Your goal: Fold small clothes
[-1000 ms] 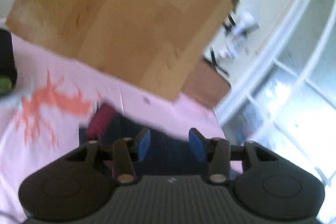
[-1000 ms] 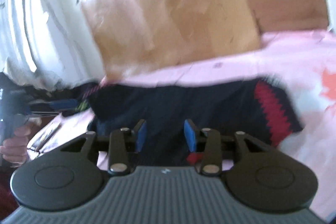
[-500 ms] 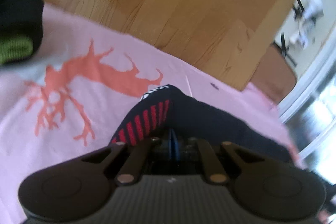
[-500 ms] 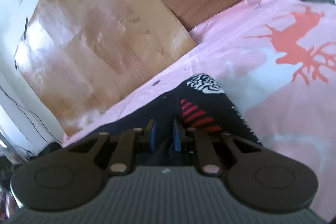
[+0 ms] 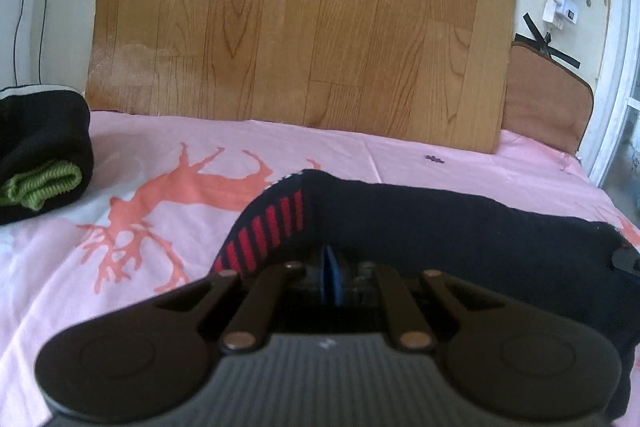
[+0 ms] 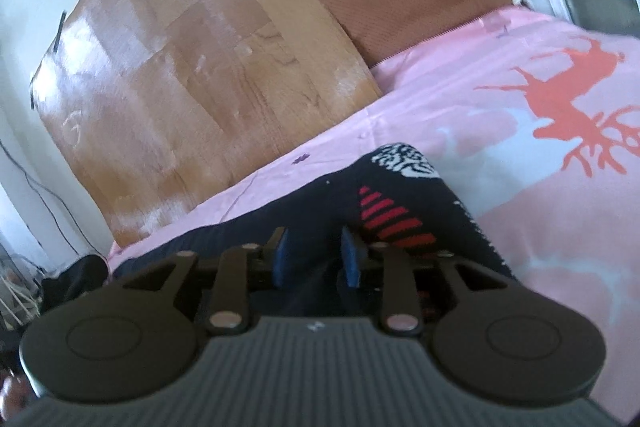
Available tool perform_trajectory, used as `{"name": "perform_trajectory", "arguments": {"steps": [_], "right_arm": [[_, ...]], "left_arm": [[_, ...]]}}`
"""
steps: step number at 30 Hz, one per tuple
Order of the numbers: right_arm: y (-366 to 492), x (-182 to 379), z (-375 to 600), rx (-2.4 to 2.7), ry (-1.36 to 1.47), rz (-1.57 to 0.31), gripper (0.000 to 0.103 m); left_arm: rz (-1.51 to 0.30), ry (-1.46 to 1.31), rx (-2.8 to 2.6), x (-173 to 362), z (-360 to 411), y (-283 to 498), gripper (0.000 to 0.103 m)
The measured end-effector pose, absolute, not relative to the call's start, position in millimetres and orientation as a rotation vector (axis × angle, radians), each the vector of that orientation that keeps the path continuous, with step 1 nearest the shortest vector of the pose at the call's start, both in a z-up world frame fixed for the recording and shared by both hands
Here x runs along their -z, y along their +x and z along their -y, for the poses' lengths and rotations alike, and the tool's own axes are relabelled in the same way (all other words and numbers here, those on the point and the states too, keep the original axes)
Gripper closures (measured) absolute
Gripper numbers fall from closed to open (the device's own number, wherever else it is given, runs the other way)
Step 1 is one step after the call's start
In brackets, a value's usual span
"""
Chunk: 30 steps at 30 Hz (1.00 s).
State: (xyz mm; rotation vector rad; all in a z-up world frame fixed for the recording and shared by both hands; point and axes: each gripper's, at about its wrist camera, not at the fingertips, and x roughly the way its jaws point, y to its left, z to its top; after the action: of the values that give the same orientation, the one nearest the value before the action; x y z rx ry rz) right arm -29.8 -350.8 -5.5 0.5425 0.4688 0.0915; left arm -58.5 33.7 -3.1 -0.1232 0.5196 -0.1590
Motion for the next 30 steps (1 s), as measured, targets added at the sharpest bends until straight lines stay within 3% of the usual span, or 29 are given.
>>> {"name": "perform_trajectory", "arguments": {"steps": [3, 12, 15, 17, 22, 24, 25, 27, 30], "right_arm": [[-30, 3, 343, -0.093, 0.483, -0.468, 0.058], [-28, 3, 340, -0.081, 0.431, -0.476, 0.054], [-28, 0, 333, -0.075, 0.374, -0.483, 0.047], [-28, -1, 327, -0.073, 0.325, -0.490, 0.039], [-26, -4, 308, -0.089, 0.200, -0.515, 0.015], [-23, -3, 302, -0.090, 0.163, -0.531, 0.010], [-22, -3, 299, -0.091, 0.150, -0.538, 0.008], [-21, -2, 296, -0.107, 0.146, -0.546, 0.000], [-22, -2, 299, -0.118, 0.201, -0.538, 0.000]], "left_arm": [[-0.515, -0.116, 0.162, 4, -32, -60, 0.096], [-0.504, -0.102, 0.173, 4, -31, -62, 0.089], [-0.494, -0.093, 0.186, 4, -29, -64, 0.076], [-0.485, -0.078, 0.193, 3, -26, -66, 0.057], [-0.474, -0.050, 0.209, 2, -22, -69, 0.039], [-0.479, -0.045, 0.211, 2, -22, -68, 0.010], [-0.484, -0.043, 0.221, 1, -21, -68, 0.000], [-0.494, -0.041, 0.239, 2, -21, -67, 0.000], [-0.529, -0.057, 0.247, 3, -23, -62, 0.000]]}}
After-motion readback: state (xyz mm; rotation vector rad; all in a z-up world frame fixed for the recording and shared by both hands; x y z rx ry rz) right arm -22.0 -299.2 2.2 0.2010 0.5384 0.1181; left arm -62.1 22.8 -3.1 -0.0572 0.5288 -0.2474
